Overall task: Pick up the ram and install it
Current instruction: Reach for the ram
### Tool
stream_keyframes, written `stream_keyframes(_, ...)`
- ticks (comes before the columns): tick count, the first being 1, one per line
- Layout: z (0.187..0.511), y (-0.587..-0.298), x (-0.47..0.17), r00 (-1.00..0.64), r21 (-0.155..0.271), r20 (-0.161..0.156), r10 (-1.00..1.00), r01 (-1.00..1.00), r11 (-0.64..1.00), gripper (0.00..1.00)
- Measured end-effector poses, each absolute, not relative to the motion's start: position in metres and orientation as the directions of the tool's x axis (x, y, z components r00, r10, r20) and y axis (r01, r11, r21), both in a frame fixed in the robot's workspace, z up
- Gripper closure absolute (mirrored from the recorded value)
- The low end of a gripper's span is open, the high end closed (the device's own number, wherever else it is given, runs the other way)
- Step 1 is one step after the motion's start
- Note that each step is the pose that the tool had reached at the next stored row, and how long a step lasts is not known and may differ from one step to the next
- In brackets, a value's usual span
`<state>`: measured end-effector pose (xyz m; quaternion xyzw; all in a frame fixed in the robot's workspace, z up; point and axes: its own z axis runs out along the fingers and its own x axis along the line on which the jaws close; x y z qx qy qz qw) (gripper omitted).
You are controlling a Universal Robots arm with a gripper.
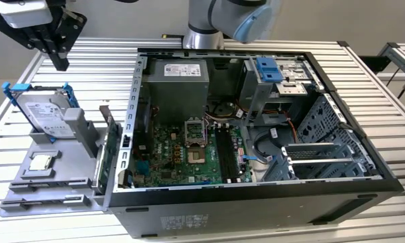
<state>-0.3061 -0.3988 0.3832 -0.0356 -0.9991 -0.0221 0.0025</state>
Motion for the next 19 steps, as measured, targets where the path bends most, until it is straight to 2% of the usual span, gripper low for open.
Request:
stream_keyframes(12,0.381,-0.399,-0.353,-0.998,0.044,0.006,0.065,0.065,0.997,1.00)
stream_keyframes(19,0.380,-0.399,-0.356,-1.000,0.044,0.006,-0.024,-0.023,0.999,1.00)
